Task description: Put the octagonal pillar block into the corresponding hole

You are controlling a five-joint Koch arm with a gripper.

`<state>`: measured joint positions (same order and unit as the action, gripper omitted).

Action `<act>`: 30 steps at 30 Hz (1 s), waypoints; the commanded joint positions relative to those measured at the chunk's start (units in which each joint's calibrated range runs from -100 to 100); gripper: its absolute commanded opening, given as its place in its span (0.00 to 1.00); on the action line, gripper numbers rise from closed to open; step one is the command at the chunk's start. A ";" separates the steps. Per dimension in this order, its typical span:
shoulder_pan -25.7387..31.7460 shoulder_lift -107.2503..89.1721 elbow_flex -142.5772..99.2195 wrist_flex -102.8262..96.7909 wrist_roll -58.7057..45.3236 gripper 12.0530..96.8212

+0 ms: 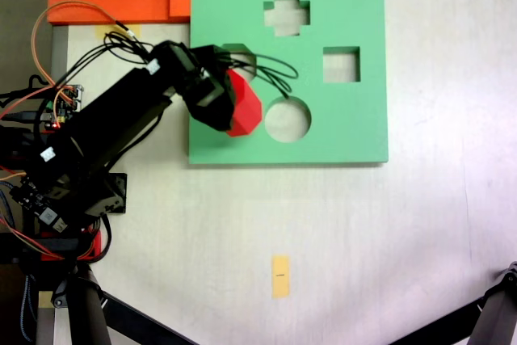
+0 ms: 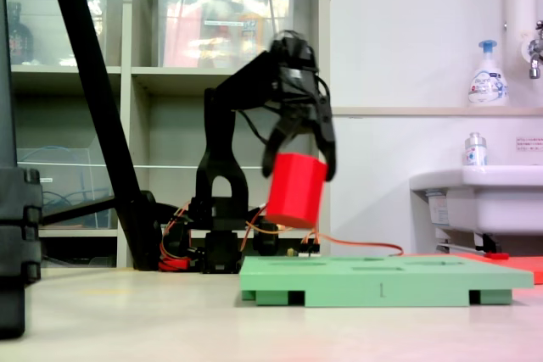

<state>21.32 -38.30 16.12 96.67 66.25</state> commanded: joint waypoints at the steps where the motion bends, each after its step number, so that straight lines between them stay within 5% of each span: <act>1: 2.25 0.87 1.43 -3.70 2.69 0.40; 30: 6.94 14.70 1.33 -18.14 12.50 0.40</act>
<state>27.81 -23.39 16.12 82.18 78.12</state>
